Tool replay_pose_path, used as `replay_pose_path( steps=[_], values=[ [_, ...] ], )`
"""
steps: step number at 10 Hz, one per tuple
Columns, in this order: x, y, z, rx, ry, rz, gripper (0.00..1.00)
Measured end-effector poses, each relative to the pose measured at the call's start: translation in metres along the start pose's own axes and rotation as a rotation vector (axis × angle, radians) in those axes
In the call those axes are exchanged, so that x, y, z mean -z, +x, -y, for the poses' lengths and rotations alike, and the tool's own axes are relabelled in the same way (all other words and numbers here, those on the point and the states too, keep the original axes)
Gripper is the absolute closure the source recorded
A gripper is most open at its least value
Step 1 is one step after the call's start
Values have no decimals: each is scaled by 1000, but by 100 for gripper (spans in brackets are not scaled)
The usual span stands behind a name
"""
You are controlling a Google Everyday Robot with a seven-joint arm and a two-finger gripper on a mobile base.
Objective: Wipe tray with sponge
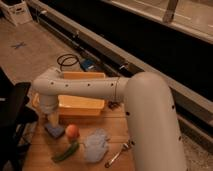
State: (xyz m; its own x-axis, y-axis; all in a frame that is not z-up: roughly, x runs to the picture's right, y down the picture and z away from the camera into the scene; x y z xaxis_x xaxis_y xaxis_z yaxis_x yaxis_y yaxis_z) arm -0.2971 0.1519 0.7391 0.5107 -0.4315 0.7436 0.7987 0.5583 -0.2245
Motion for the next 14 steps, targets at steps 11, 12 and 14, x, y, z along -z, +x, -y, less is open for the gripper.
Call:
replay_pose_path(
  steps=[11,12,14],
  values=[
    [-46,1,-4,-13,-49,72,32],
    [-50,2,-9,-18,-67,74,32],
    [-57,7,-18,-43,-76,86,32]
  ],
)
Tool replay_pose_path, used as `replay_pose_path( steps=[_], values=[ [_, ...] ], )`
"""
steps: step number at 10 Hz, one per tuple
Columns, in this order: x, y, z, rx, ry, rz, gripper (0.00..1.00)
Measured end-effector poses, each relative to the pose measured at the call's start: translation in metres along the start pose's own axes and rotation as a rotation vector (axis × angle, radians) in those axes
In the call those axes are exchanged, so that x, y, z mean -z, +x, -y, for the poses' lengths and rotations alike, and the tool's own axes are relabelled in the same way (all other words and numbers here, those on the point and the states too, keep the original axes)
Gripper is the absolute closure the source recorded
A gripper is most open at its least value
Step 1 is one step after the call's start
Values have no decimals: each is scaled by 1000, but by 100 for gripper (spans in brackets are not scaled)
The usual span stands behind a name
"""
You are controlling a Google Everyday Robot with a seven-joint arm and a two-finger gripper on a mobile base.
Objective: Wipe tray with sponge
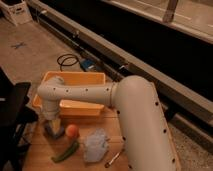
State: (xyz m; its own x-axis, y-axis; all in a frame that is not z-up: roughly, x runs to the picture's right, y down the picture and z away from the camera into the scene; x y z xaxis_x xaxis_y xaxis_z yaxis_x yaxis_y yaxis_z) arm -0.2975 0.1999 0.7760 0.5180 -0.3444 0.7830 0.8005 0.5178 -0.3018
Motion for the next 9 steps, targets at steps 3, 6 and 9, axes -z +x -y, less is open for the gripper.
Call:
replay_pose_path(
  steps=[3,6,9],
  values=[
    [-6,7,-5,-20,4,15,32],
    [-4,11,-2,-21,10,11,32],
    [-4,19,1,-23,10,14,32]
  ],
)
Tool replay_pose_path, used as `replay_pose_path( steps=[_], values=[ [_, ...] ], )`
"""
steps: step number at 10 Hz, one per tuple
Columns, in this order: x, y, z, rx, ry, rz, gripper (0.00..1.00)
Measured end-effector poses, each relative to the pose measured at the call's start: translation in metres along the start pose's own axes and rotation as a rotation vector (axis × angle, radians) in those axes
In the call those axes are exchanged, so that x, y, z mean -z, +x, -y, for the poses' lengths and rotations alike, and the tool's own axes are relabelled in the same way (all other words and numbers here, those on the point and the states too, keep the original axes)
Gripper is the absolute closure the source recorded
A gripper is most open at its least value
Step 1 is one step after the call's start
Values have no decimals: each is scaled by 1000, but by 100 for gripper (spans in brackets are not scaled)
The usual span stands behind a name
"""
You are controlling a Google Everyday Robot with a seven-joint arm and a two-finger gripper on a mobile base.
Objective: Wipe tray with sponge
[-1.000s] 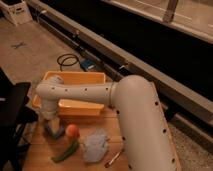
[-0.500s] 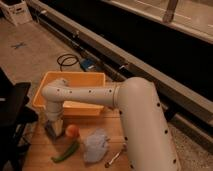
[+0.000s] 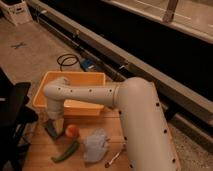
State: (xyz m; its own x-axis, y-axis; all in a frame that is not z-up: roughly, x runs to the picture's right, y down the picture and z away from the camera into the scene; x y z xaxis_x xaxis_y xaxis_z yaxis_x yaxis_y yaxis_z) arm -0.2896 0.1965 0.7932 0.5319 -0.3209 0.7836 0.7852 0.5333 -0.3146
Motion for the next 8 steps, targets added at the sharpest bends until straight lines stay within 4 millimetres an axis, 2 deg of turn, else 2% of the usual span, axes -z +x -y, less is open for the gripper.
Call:
replay_pose_path(
  steps=[4,8],
  values=[
    [-9,8,13,17,-6,28,32],
    [-33,10,24,36,-57,65,34]
  ],
)
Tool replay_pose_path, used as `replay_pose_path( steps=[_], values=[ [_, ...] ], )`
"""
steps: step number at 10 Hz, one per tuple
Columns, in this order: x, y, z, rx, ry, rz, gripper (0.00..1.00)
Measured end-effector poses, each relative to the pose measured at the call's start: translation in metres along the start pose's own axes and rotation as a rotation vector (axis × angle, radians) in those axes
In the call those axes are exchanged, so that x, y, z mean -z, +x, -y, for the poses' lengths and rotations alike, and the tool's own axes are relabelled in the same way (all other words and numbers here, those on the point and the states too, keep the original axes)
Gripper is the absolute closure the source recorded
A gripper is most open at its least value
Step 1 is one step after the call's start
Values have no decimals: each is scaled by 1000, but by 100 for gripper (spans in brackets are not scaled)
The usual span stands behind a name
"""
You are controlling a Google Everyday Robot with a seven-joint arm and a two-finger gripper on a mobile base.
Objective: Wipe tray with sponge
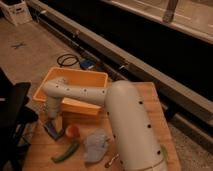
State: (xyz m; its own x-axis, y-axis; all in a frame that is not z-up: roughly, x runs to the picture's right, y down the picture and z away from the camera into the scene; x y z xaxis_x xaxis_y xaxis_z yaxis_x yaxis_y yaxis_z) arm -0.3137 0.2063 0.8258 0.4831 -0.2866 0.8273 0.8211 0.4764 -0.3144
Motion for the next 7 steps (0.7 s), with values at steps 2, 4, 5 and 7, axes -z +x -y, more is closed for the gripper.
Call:
replay_pose_path(
  steps=[2,4,5,7],
  values=[
    [2,1,-1,-4,1,3,52],
    [2,2,-1,-4,1,1,74],
    [3,2,-1,-5,2,0,84],
    [4,2,-1,-5,3,0,99]
  ],
)
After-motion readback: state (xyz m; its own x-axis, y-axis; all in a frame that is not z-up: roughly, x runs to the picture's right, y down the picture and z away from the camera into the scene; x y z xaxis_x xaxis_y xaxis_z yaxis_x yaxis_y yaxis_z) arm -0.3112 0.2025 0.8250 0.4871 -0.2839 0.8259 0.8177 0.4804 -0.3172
